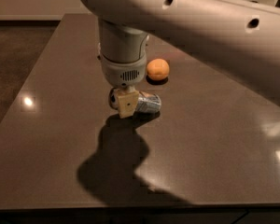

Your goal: Knock redbull can over

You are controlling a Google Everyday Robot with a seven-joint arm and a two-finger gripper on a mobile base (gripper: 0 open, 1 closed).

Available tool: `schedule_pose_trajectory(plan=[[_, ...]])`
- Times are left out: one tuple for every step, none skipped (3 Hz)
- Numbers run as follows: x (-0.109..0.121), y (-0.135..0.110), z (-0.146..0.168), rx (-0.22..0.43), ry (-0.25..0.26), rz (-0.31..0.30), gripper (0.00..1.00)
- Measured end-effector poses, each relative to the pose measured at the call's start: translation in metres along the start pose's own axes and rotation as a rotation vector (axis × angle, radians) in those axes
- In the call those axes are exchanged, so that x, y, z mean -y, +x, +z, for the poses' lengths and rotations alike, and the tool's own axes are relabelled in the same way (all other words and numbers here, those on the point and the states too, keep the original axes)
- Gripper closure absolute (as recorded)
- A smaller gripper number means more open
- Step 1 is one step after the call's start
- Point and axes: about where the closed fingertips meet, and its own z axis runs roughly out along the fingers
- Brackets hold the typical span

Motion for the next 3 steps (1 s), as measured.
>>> schedule_pose_trajectory(plan=[[-0.0053, -0.0006, 0.0136, -0.027, -0.028, -0.022, 0.13], [-0.0046, -0.0011, 0.0136, -0.025, -0.023, -0.022, 0.00], [-0.0046, -0.0011, 0.0136, -0.025, -0.023, -0.022, 0.00]])
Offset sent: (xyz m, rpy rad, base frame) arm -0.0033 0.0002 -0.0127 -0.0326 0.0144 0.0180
